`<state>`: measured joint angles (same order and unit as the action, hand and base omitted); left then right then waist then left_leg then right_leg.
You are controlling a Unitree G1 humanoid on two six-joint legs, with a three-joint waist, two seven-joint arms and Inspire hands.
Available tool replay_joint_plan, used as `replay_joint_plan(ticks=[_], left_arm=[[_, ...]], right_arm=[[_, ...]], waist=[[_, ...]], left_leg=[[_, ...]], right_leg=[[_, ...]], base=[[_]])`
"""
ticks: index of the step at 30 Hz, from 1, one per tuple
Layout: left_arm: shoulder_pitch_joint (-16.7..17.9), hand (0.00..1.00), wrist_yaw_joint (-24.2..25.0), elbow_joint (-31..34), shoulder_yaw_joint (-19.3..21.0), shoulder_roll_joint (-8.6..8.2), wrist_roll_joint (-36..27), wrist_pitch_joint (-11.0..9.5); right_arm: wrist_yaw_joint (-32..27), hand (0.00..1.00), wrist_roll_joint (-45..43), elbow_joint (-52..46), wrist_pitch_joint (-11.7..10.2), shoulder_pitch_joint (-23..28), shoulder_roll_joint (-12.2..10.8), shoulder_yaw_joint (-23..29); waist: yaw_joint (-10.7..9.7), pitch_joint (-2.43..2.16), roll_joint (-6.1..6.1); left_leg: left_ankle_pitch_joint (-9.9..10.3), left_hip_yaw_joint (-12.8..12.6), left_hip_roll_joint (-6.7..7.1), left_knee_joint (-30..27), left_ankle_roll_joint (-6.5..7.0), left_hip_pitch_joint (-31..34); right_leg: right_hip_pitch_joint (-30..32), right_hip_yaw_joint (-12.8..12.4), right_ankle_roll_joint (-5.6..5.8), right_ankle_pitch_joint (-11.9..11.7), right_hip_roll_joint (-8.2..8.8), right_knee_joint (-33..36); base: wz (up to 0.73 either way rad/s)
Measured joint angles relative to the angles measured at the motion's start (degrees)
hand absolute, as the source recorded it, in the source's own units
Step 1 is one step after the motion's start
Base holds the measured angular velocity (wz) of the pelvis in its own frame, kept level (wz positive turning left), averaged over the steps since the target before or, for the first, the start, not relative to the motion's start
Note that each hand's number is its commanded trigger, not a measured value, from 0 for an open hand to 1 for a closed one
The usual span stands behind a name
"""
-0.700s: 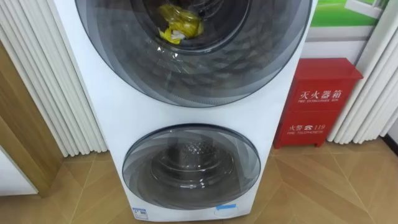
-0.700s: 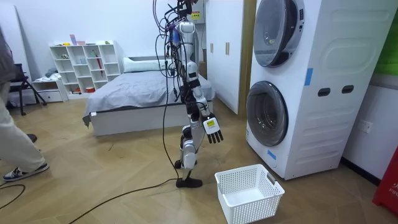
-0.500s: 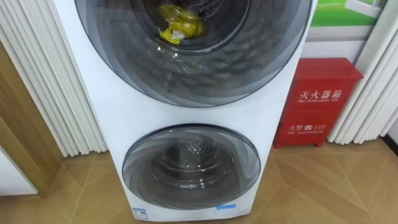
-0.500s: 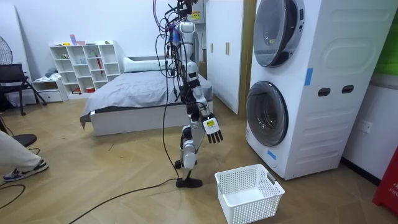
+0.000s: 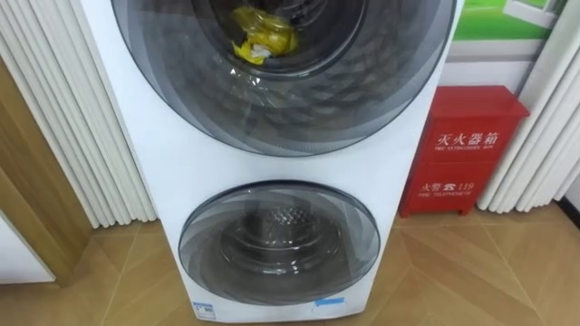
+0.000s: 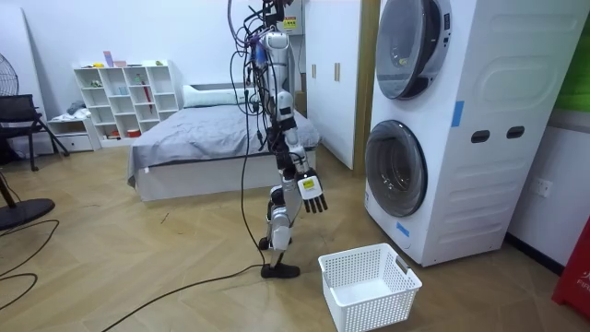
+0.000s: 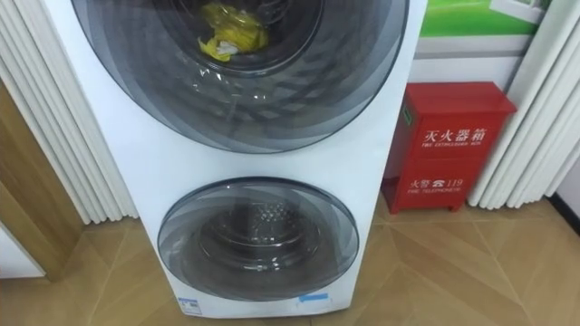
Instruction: Pick clothes from washing machine
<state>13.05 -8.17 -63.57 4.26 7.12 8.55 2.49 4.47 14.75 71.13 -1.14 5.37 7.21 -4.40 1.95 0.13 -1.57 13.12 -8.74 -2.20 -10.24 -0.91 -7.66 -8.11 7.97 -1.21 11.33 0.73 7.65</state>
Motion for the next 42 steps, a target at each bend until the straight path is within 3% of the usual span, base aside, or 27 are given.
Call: replay_joint_plan(ticks=[2, 3, 11, 13, 16, 19, 27, 29, 30, 31, 32, 33, 35, 37, 42], left_arm=[[-0.4, 0.00, 0.0, 0.1, 0.1, -0.04, 0.0, -0.1], [-0.5, 0.00, 0.0, 0.2, 0.1, 0.00, 0.0, -0.1], [-2.3, 0.00, 0.0, 1.7, 0.0, 0.96, -0.1, -2.2], [-2.4, 0.00, -0.5, 2.1, 0.0, 1.35, -0.1, -2.3], [-2.2, 0.00, -1.6, 2.3, -0.1, 1.29, -0.8, -2.5], [-2.2, 0.00, -2.0, 4.7, -0.1, 1.02, -0.4, -2.5], [-1.9, 0.00, -2.8, 7.7, -1.0, 0.87, -0.1, -2.5], [-1.7, 0.00, -2.9, 8.7, -1.1, 0.84, -0.1, -2.5], [-1.5, 0.00, -2.9, 8.5, -0.6, 1.08, 0.2, -2.6], [-1.0, 0.00, -2.9, 8.3, 1.8, 1.81, 1.6, -2.7], [-0.8, 0.00, -3.0, 8.0, 3.2, 2.03, 2.4, -2.7], [-0.8, 0.00, -3.2, 5.7, 3.6, 2.01, 2.7, -2.2], [-0.9, 0.00, -3.3, 5.9, 2.2, 2.18, 2.4, -1.6], [-1.1, 0.00, -3.6, 6.7, 1.0, 1.99, 2.4, -0.7], [-0.9, 0.00, -4.1, 6.6, -0.1, 2.09, 2.4, 1.4]], right_arm=[[-0.2, 0.00, 0.1, -1.2, 0.7, -0.5, 0.1, 0.4], [-0.8, 0.00, 0.1, -5.2, 2.0, -0.4, 0.4, 0.7], [-5.2, 0.00, 2.1, -33.5, 0.1, -8.7, 2.7, 1.9], [-6.6, 0.00, 2.9, -42.5, -0.9, -10.0, 3.7, 1.8], [-7.8, 0.00, 2.8, -49.2, -1.1, -11.9, 4.7, 1.8], [-9.5, 0.00, 2.6, -54.8, -1.2, -13.9, 6.0, 1.8], [-11.8, 0.00, 3.0, -56.9, -1.3, -22.1, 8.7, 1.8], [-12.4, 0.00, 3.2, -59.2, -1.3, -22.6, 9.8, 1.9], [-13.0, 0.00, 2.6, -60.2, -1.2, -22.8, 9.8, 1.9], [-13.1, 0.00, 1.3, -61.3, -1.2, -24.3, 9.0, 1.4], [-13.4, 0.00, 0.7, -62.1, -1.2, -25.0, 9.0, 1.2], [-15.1, 0.00, 0.2, -63.1, -1.2, -24.9, 10.3, 1.4], [-17.6, 0.00, -0.1, -63.0, -0.6, -25.0, 11.3, 2.8], [-17.7, 0.00, -0.8, -63.0, -0.6, -26.4, 11.9, 3.0], [-19.5, 0.00, 0.0, -62.9, 0.8, -28.8, 11.9, 3.7]], waist=[[0.0, -0.03, -0.09], [-0.1, 0.05, -0.17], [0.0, 0.66, -1.33], [0.1, 0.31, -2.10], [0.2, 0.21, -2.19], [0.2, 0.20, -2.23], [1.8, -0.08, -2.56], [2.2, -0.03, -2.31], [3.3, 0.20, -0.96], [3.2, 0.17, -1.54], [3.2, 0.08, -2.54], [2.0, 0.11, -2.00], [1.6, 0.45, -2.74], [1.9, 0.45, -3.23], [3.1, 0.15, -4.25]], left_leg=[[0.0, 0.1, 0.00, 0.0, 0.00, 0.1], [0.0, 0.1, -0.01, 0.0, 0.00, 0.1], [0.0, 0.2, -0.03, 0.0, 0.01, 0.2], [0.0, 1.1, 0.04, 0.1, 0.01, 0.3], [0.0, 1.6, -0.04, 0.5, 0.00, -0.3], [0.0, 2.0, -0.09, 1.0, 0.01, 0.3], [0.0, 4.9, -0.25, 2.0, 0.02, -1.0], [-0.3, 8.4, -1.38, 2.3, 0.21, -1.6], [-0.5, 14.2, -3.57, 3.2, 0.26, -2.5], [-0.3, 16.4, -5.09, 2.9, -0.06, -1.5], [0.2, 16.0, -5.09, 2.5, -1.08, -0.9], [2.1, 15.0, -6.15, 2.5, -3.93, -1.8], [1.2, 10.6, -6.01, 2.8, -4.67, -1.9], [0.3, 7.7, -5.86, 2.9, -3.68, -0.8], [0.3, 7.6, -4.43, 2.8, -2.72, -0.4]], right_leg=[[0.1, 0.0, 0.00, 0.0, 0.21, 0.0], [0.2, 0.0, 0.00, 0.0, 0.22, 0.1], [0.3, 0.1, 0.03, -0.1, -0.05, 0.3], [0.2, 0.1, 0.03, -0.1, -0.14, 0.2], [-0.1, 0.1, 0.10, -0.1, -0.23, 0.6], [0.5, 0.2, 0.12, -0.1, -0.30, 1.0], [0.2, 0.1, 0.12, -0.1, -0.69, 1.3], [2.3, 1.0, 0.08, 0.0, -1.23, 5.0], [6.4, 0.0, -0.19, 1.9, -3.91, 7.6], [10.7, -1.3, -3.79, -1.6, -6.56, -0.4], [12.6, -0.2, -4.52, -7.4, -6.27, -2.5], [14.1, 3.0, -4.89, -11.1, -5.53, 1.0], [12.9, 3.6, -5.01, -10.9, -5.04, 2.0], [12.6, 3.6, -4.23, -10.3, -4.97, 1.9], [12.3, 4.8, -3.84, -9.8, -3.83, 1.9]], base=[[0.00], [-0.05], [0.01], [0.10], [0.07], [0.02], [-0.07], [-0.15], [-0.73], [-0.80], [-0.39], [0.15], [0.31], [0.20], [0.14]])
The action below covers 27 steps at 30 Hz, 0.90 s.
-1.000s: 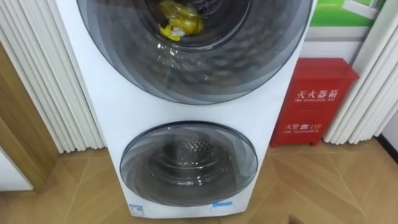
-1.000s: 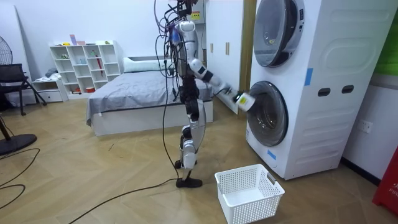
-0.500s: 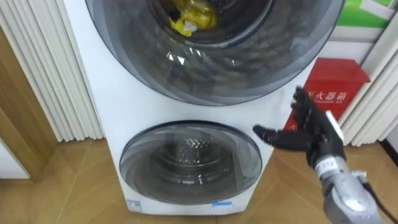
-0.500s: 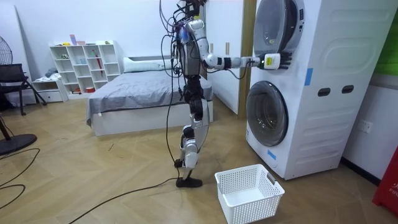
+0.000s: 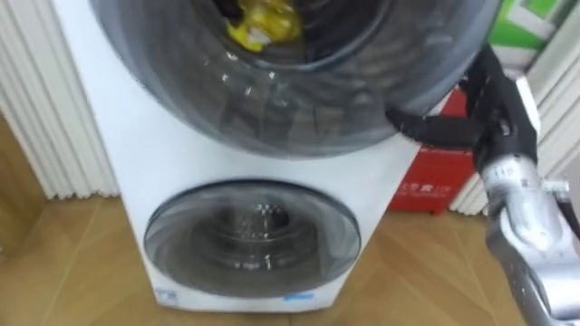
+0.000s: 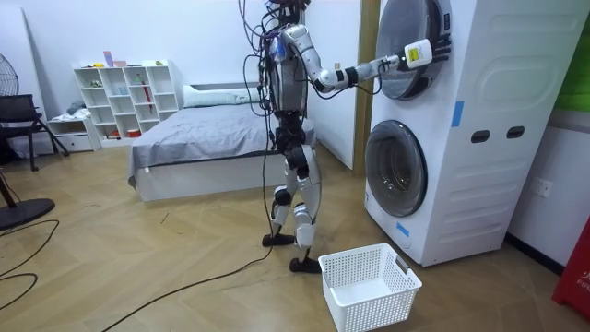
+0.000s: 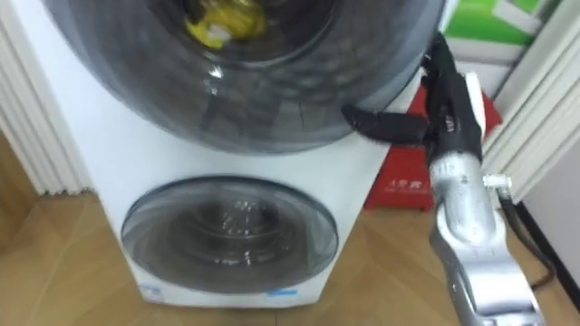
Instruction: Pick clothes from washing machine
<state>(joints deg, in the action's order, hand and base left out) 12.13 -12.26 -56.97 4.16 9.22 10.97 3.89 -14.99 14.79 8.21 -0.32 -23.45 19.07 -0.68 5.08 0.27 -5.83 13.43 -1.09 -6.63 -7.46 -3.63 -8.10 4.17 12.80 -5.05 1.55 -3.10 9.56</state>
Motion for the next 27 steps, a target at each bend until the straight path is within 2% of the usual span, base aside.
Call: replay_joint_plan(ticks=[2, 4, 10, 13, 20, 25, 27], left_arm=[[0.4, 0.00, 0.0, 0.1, 0.0, 0.05, 0.0, 0.3], [1.0, 0.00, 0.1, 0.1, 0.0, 0.34, 0.1, 0.8], [2.0, 0.00, 1.4, 0.1, 0.1, 0.26, 0.5, 1.1], [1.9, 0.00, 2.3, 0.1, 0.1, 0.15, 0.5, 1.1], [1.1, 0.00, 2.8, 0.3, 0.0, 0.46, 0.5, 1.1], [-0.1, 0.00, 2.8, 0.3, 0.1, 0.50, 1.1, 1.0], [-0.4, 0.00, 2.8, 0.3, 0.0, 0.64, 1.0, 0.9]], right_arm=[[-0.1, 0.00, 0.0, -0.1, 0.4, 0.0, 0.0, 0.1], [0.2, 0.00, 0.0, -0.2, 0.5, 0.0, 0.0, 0.4], [0.2, 0.00, 0.0, -3.1, 0.5, -0.1, 0.1, 0.8], [0.2, 0.00, 0.0, -4.2, 0.5, -0.1, 0.2, 1.0], [0.4, 0.00, 0.9, -4.9, 0.5, -0.1, 0.4, 1.6], [2.3, 0.00, 0.6, -6.1, 0.5, 0.3, 0.4, 1.8], [2.8, 0.00, 0.6, -7.5, 0.5, 1.0, 0.4, 1.9]], waist=[[-0.2, -0.12, -0.09], [-0.2, -0.14, -0.04], [-0.1, -0.26, 0.24], [-0.1, -0.27, 0.23], [-0.2, -0.35, 0.33], [-0.2, -0.82, 1.13], [-0.3, -0.83, 1.26]], left_leg=[[0.0, 0.0, 0.58, -0.2, 0.26, 0.5], [-0.1, 0.2, 0.88, -0.3, 0.41, 0.7], [-0.3, 0.5, 1.18, -0.7, 0.39, 0.8], [-0.3, 0.3, 1.18, -0.9, 0.40, 0.8], [-0.2, -0.6, 1.11, -0.7, 0.46, 0.8], [-0.2, -2.0, 1.03, -0.3, 0.50, 0.5], [-0.3, -2.1, 1.02, -0.4, 0.53, 0.4]], right_leg=[[0.0, 0.2, 0.25, 0.8, 0.75, 0.3], [0.0, 0.2, 1.09, 1.4, 0.96, 0.5], [0.1, 0.1, 1.07, 1.5, 1.18, 1.3], [0.1, 0.0, 0.60, 1.2, 1.09, 1.3], [0.1, 0.0, 0.54, 1.2, 1.01, 1.2], [0.3, -0.2, 0.56, 1.2, 0.95, 1.2], [0.3, -0.4, 0.56, 1.2, 0.93, 1.1]], base=[[0.26], [0.14], [0.03], [-0.01], [0.00], [-0.08], [-0.07]])
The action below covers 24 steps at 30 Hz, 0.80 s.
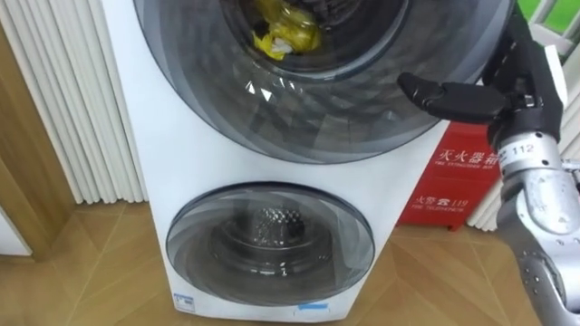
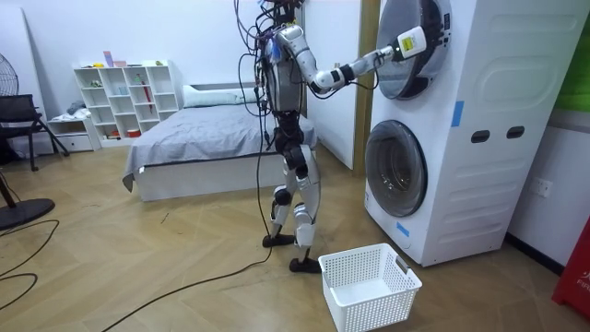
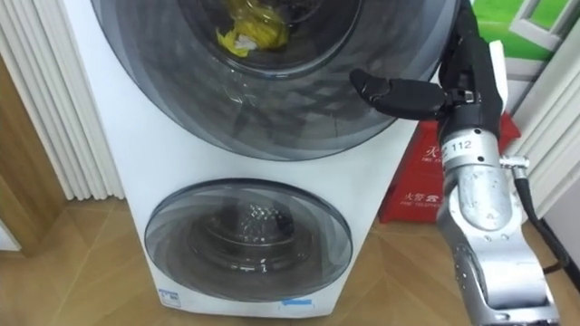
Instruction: Pick clothes from washing machine
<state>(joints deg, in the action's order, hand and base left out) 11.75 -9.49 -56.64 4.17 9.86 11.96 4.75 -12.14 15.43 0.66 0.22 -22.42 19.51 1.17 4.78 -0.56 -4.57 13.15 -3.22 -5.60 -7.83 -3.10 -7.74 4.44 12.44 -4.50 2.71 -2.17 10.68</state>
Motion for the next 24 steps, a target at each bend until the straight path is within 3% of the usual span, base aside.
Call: replay_joint_plan(ticks=[5, 10, 15, 17, 21, 24], left_arm=[[0.0, 0.00, -0.6, -0.8, -1.9, 0.44, -0.1, -0.8], [0.2, 0.00, -2.8, -1.4, -2.8, 0.46, -0.1, -0.9], [0.3, 0.00, -3.4, -1.5, -4.6, 0.60, -0.1, -1.1], [0.5, 0.00, -3.4, -1.5, -4.9, 0.63, 0.0, -1.1], [0.9, 0.00, -3.8, -1.5, -6.2, 0.68, -0.1, -1.7], [0.6, 0.00, -3.8, -1.5, -7.2, 0.69, -0.1, -3.2]], right_arm=[[1.3, 0.00, 0.0, -7.2, -0.1, 5.4, -0.2, -1.4], [4.3, 0.00, 0.2, -14.3, -1.0, 10.9, -3.4, -2.1], [6.5, 0.00, 1.0, -17.8, -2.3, 14.5, -4.0, -2.9], [6.9, 0.00, 1.0, -18.6, -2.5, 15.1, -4.1, -3.6], [8.8, 0.00, 1.6, -22.4, -3.3, 17.9, -7.3, -5.1], [9.9, 0.00, 1.9, -22.7, -4.2, 18.4, -8.5, -5.9]], waist=[[-0.1, 0.09, 0.24], [-1.4, 0.36, 0.63], [-1.4, 0.48, 0.83], [-1.4, 0.45, 0.80], [-1.6, 0.30, 1.12], [-2.0, 0.25, 1.41]], left_leg=[[0.0, -1.7, -0.14, 0.0, 0.04, -1.0], [0.0, -2.8, -0.47, 0.5, -0.06, -1.4], [0.5, -3.0, -0.83, 0.4, -0.48, -1.4], [0.6, -3.3, -0.90, 0.3, -0.56, -1.5], [0.7, -4.8, -1.34, 0.2, -0.88, -1.4], [0.7, -4.9, -1.52, 0.1, -1.03, -1.5]], right_leg=[[-0.3, -1.2, -0.01, 0.0, -0.41, -0.1], [-0.3, -1.4, -0.09, 0.0, -0.65, -0.1], [-0.2, -2.4, 0.17, 0.3, -1.36, 0.0], [-0.2, -3.0, 0.00, 0.2, -1.61, 0.1], [0.3, -3.6, -0.89, -0.5, -1.88, 0.0], [0.4, -3.8, -1.28, -0.7, -2.13, 0.0]], base=[[-0.14], [-0.07], [-0.02], [-0.12], [-0.18], [-0.04]])
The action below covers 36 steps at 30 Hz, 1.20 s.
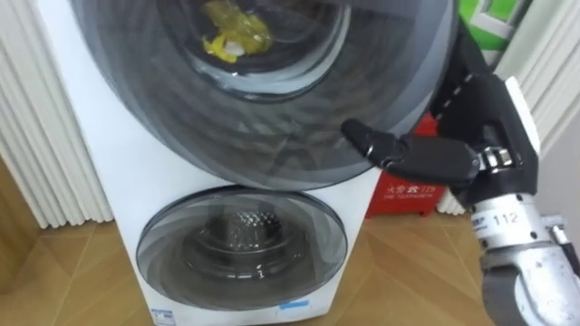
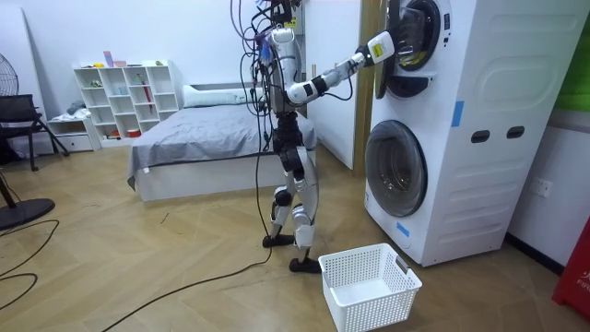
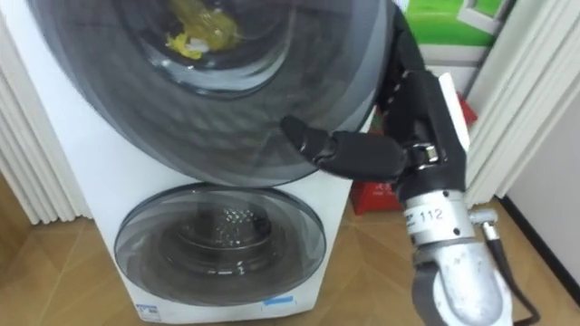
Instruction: Pick clothes from washing machine
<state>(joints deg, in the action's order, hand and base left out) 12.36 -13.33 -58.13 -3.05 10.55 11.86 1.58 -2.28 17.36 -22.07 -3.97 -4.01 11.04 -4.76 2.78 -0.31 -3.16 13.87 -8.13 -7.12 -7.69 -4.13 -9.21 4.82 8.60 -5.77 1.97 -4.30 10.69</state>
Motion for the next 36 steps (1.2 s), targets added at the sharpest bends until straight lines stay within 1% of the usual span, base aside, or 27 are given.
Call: replay_joint_plan(ticks=[1, 5, 7, 10, 13, 17, 20, 21, 23, 24, 25, 26, 29, 32, 34, 36], left_arm=[[-0.1, 0.00, 0.0, 0.0, -0.3, 0.00, 0.0, -0.5], [-0.3, 0.00, 0.0, 0.0, -0.7, 0.00, 0.0, -1.1], [-0.3, 0.00, 0.0, -0.6, -0.7, 0.00, 0.0, -1.9], [-0.3, 0.00, 0.0, -1.3, -0.8, 0.01, 0.1, -2.0], [-0.3, 0.00, 0.0, -1.7, -1.2, 0.02, 0.0, -2.1], [-0.7, 0.00, 0.1, -1.7, -1.7, 0.07, 0.0, -2.1], [-1.6, 0.00, 0.5, -2.0, -1.7, 0.07, 0.0, -2.5], [-2.5, 0.00, 0.7, -3.1, -1.7, 0.07, 0.0, -2.9], [-3.9, 0.00, 1.3, -4.3, -1.7, 0.14, 0.0, -3.2], [-4.6, 0.00, 1.7, -4.9, -1.7, 0.22, 0.0, -3.5], [-5.1, 0.00, 2.1, -5.1, -1.8, 0.28, 0.0, -3.6], [-5.3, 0.00, 2.4, -5.1, -1.8, 0.33, 0.0, -3.6], [-5.8, 0.00, 2.9, -5.1, -2.9, 0.50, 0.0, -3.7], [-5.8, 0.00, 2.9, -5.2, -2.9, 0.88, 0.1, -3.8], [-5.9, 0.00, 2.7, -5.1, -2.9, 1.23, 0.1, -3.8], [-5.8, 0.00, 2.7, -5.1, -2.9, 1.55, 0.1, -3.8]], right_arm=[[0.1, 0.00, 0.1, -0.1, -0.2, 0.0, 0.0, -0.4], [1.2, 0.00, 0.4, -0.7, -0.2, 0.0, -0.1, -1.0], [2.3, 0.00, 1.3, -0.8, -0.2, 0.0, -0.1, -1.0], [3.6, 0.00, 2.6, -0.9, -0.2, 0.0, 0.0, -1.1], [4.2, 0.00, 4.5, -1.4, -0.2, 0.0, 0.2, -1.2], [5.0, 0.00, 4.6, -1.4, -0.2, 0.0, 0.2, -1.2], [5.8, 0.00, 4.3, -1.4, -0.2, 0.0, 0.2, -1.2], [6.1, 0.00, 4.3, -1.4, -0.2, 0.0, 0.1, -1.2], [6.1, 0.00, 3.9, -1.4, -0.2, -0.1, 0.1, -1.3], [6.1, 0.00, 3.6, -1.4, -0.2, -0.1, 0.1, -1.3], [6.1, 0.00, 3.5, -1.5, -0.2, -0.2, 0.1, -1.4], [6.1, 0.00, 3.4, -1.5, -0.2, -0.3, 0.1, -1.6], [6.1, 0.00, 2.4, -1.9, -0.2, -0.6, 0.1, -2.4], [6.1, 0.00, 1.6, -3.3, -0.2, -0.6, 0.0, -3.2], [6.0, 0.00, 1.6, -4.0, -0.2, -0.6, -0.3, -3.3], [6.0, 0.00, 1.7, -4.1, -0.2, -0.6, -0.8, -3.3]], waist=[[0.0, 0.00, 0.17], [-0.1, -0.10, 0.78], [-0.3, -0.26, 1.09], [-0.9, -0.28, 1.10], [-1.0, -0.29, 1.09], [-1.2, -0.32, 1.01], [-1.2, -0.30, 0.82], [-1.1, -0.24, 0.61], [-1.0, -0.15, 0.02], [-0.9, -0.22, -0.37], [-0.8, -0.24, -0.73], [-0.8, -0.25, -0.85], [-0.8, -0.27, -0.91], [-0.1, -0.28, -0.91], [0.8, -0.29, -0.94], [1.1, -0.30, -1.00]], left_leg=[[0.0, -0.1, -0.06, 0.0, -0.06, 0.0], [0.0, -0.4, -0.16, 0.0, -0.14, 0.0], [0.0, -0.4, -0.16, 0.0, -0.16, 0.0], [0.1, -0.5, -0.15, 0.0, -0.21, -0.1], [0.1, -0.6, -0.16, 0.0, -0.24, -0.2], [0.1, -0.6, -0.15, 0.0, -0.24, -0.2], [0.1, -0.8, -0.15, 0.0, -0.23, -0.4], [0.0, -1.0, -0.14, -0.1, -0.23, -0.4], [0.0, -1.0, -0.04, -0.2, -0.23, -0.4], [0.0, -1.0, -0.02, -0.2, -0.26, -0.3], [0.0, -1.0, -0.02, -0.2, -0.30, -0.2], [0.0, -1.0, -0.02, -0.2, -0.31, -0.2], [0.0, -1.0, -0.10, -0.2, -0.39, -0.2], [-0.2, -1.0, -0.17, -0.1, -0.58, -0.1], [-0.3, -0.9, -0.18, -0.1, -0.75, 0.2], [-0.5, -0.5, -0.18, -0.3, -0.84, 0.5]], right_leg=[[0.1, -0.2, 0.00, 0.0, -0.12, 0.0], [0.2, -0.6, 0.00, 0.0, -0.38, -0.1], [0.3, -0.9, 0.00, 0.0, -0.45, -0.1], [0.3, -1.4, -0.04, 0.0, -0.70, 0.0], [0.4, -1.5, -0.09, 0.0, -0.72, 0.0], [0.4, -1.6, -0.08, 0.0, -0.70, 0.1], [0.4, -1.9, -0.11, 0.0, -0.73, 0.2], [0.4, -2.0, -0.16, 0.0, -0.74, 0.5], [0.8, -2.1, -0.16, 0.2, -0.62, 1.1], [1.0, -2.1, 0.21, 0.5, -0.62, 1.2], [1.2, -2.1, 0.21, 0.5, -0.66, 1.2], [1.2, -2.1, 0.17, 0.5, -0.69, 1.2], [1.3, -2.1, -0.06, 0.3, -0.84, 1.1], [1.7, -2.3, -0.42, 0.1, -1.07, 1.2], [2.2, -2.3, -0.62, -0.1, -1.11, 1.2], [2.3, -2.0, -0.73, -0.1, -0.99, 1.2]], base=[[-0.07], [-0.07], [0.00], [-0.01], [-0.03], [0.00], [-0.04], [-0.07], [-0.06], [-0.09], [-0.10], [-0.11], [-0.08], [-0.12], [-0.02], [0.07]])
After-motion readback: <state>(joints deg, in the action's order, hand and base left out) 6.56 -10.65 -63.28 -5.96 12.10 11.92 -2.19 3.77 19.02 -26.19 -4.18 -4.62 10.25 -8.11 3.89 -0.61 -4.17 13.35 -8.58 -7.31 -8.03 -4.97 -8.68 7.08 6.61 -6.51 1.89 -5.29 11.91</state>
